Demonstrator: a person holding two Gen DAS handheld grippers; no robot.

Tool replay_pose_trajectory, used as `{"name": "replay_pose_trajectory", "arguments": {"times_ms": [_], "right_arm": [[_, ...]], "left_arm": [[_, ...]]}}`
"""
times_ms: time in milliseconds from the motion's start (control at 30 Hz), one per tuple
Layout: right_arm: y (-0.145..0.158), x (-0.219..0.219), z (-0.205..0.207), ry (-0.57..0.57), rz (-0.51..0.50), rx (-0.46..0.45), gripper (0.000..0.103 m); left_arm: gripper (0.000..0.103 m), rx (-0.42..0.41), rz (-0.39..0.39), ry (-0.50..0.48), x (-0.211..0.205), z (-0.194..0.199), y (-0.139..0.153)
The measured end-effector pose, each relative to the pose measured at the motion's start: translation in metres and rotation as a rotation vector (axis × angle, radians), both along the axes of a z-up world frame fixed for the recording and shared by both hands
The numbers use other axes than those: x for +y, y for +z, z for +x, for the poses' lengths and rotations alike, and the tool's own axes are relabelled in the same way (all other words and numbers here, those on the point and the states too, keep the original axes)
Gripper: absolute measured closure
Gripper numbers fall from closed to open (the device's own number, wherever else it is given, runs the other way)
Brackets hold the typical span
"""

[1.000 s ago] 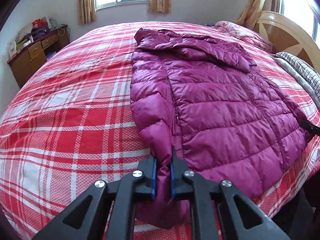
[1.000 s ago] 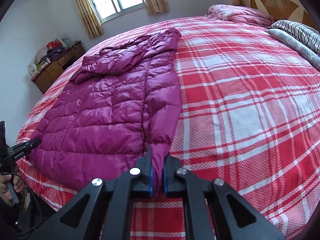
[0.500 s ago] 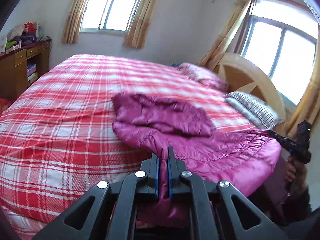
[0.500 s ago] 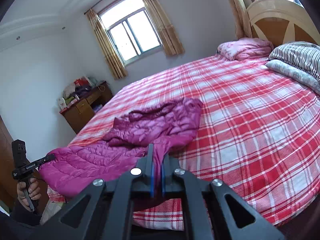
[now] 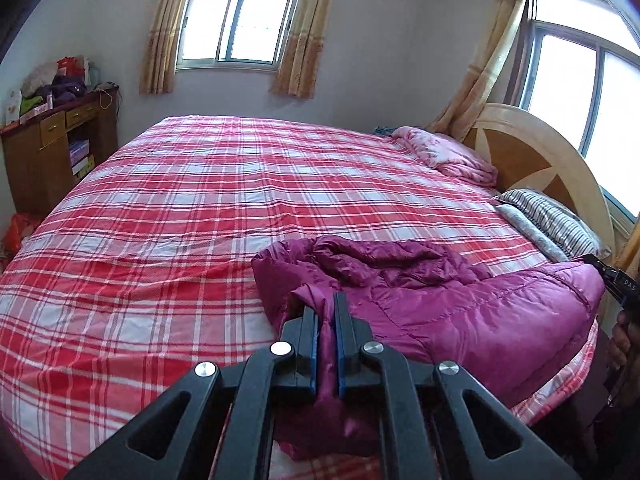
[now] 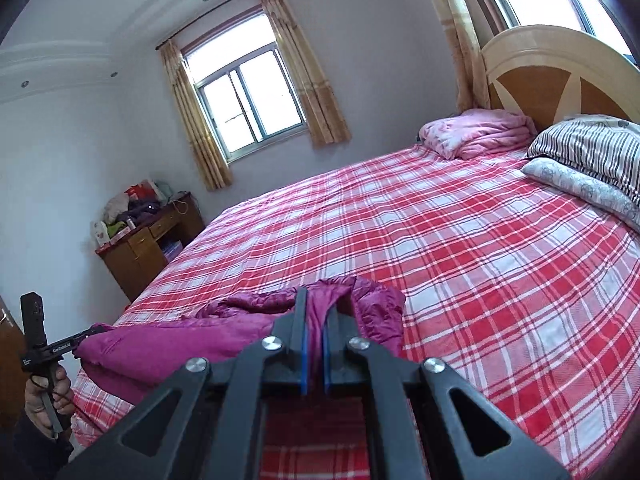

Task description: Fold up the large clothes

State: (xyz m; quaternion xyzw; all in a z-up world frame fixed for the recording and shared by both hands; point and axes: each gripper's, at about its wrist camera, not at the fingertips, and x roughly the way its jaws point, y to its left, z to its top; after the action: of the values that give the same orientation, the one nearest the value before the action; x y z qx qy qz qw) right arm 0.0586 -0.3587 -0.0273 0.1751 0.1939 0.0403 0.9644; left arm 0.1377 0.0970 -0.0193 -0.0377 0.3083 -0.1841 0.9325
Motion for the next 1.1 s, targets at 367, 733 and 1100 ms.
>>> {"name": "replay_pose_trajectory", "arguments": {"times_ms": [367,733,1100], "right_arm": [[-0.054,-0.009,0.119,-0.054,-0.048,0.15,0.097],[-0.103,-0.012,0.172,-0.092,-0.071,0.277,0.094],[-0.089,-0.014,0.169,-0.169,-0.065,0.233,0.036]], "left_arm": [[0.097,0.09,0.13,0.067,-0.033,0.11,-0.059],[0.091,0.129,0.182,0.096,-0.048,0.15,-0.086],[0.06,0.036,0.087,0.075,-0.034,0.125,-0.048]]}}
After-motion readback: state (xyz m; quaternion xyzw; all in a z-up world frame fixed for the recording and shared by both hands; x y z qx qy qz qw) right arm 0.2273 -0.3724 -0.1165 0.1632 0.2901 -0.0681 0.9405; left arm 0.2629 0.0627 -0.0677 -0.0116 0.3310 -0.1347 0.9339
